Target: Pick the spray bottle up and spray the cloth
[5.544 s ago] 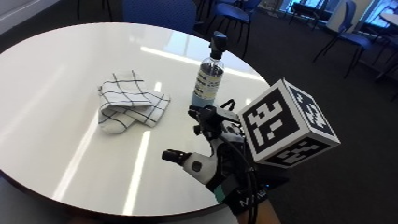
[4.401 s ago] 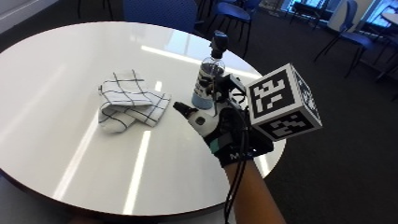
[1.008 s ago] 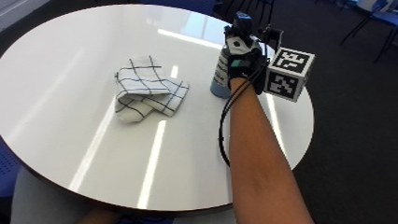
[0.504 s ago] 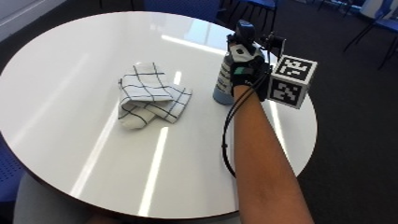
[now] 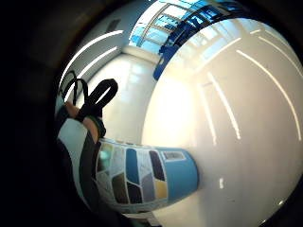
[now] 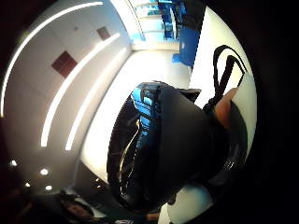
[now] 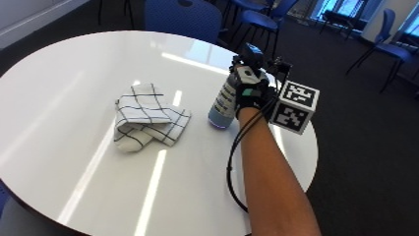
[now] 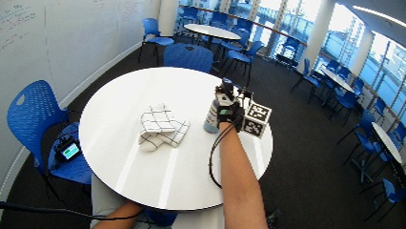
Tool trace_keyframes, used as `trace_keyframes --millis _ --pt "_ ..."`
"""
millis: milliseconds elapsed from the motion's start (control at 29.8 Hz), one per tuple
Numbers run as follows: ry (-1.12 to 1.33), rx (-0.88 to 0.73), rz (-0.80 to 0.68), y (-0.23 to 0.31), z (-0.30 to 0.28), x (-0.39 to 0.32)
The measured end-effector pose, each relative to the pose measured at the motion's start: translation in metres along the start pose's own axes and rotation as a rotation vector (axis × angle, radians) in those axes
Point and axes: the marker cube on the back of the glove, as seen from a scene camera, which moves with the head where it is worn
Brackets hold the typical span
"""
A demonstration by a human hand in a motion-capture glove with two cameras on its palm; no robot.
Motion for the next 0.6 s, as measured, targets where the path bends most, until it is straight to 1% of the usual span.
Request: trace_keyframes --millis 101,403,504,605 --pt "-0.003 -0.101 0.002 -0.002 -0.005 -0.013" --pt "0.128 -0.385 -0.108 0.004 -0.011 -0.045" --pt "0.242 -0.476 -0.161 0.006 -0.005 -0.054" --pt "0.425 -0.578 -0.235 0.01 0.004 -0.061"
